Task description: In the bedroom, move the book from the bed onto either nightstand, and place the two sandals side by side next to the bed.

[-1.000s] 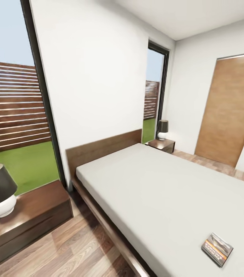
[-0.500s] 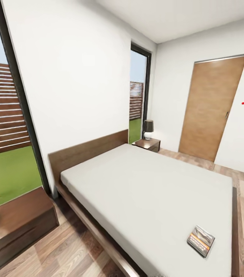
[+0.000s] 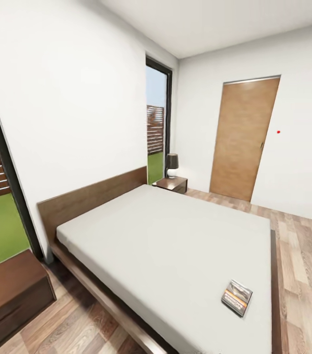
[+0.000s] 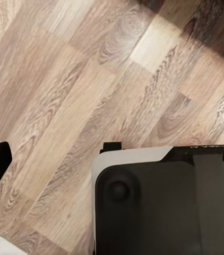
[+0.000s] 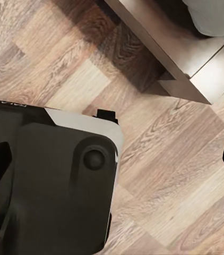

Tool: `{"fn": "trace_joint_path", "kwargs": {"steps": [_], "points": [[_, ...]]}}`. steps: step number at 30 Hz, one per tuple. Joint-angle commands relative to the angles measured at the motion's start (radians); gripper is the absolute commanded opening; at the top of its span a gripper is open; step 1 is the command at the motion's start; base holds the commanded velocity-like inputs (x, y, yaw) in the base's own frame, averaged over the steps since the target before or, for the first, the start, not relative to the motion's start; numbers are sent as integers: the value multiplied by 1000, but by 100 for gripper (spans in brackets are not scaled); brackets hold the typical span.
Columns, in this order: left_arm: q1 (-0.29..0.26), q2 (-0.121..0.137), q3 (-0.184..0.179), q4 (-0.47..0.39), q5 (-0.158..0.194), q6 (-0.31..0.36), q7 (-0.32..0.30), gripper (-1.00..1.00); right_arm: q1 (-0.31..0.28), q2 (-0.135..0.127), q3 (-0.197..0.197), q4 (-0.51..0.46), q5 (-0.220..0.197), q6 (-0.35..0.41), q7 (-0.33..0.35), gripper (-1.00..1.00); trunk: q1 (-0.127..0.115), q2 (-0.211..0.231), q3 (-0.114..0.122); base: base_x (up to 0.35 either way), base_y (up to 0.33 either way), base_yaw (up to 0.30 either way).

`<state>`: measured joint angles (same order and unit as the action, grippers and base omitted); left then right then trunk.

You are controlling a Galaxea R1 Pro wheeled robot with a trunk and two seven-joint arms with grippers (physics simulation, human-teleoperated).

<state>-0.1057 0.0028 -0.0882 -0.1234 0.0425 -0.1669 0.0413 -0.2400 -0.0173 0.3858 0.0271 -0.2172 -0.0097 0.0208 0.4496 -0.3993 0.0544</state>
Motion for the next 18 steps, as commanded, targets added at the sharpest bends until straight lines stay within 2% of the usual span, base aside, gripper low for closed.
{"fn": "trace_joint_path", "kwargs": {"steps": [1, 18], "points": [[0, 0, -8, 1, 5, -3, 4, 100, -1, 0, 8, 2, -10, -1, 2, 100, 0, -1, 0, 0, 0, -253], [0, 0, -8, 1, 5, -3, 4, 100, -1, 0, 8, 2, -10, -1, 2, 100, 0, -1, 7, 0, 0, -251]]}}
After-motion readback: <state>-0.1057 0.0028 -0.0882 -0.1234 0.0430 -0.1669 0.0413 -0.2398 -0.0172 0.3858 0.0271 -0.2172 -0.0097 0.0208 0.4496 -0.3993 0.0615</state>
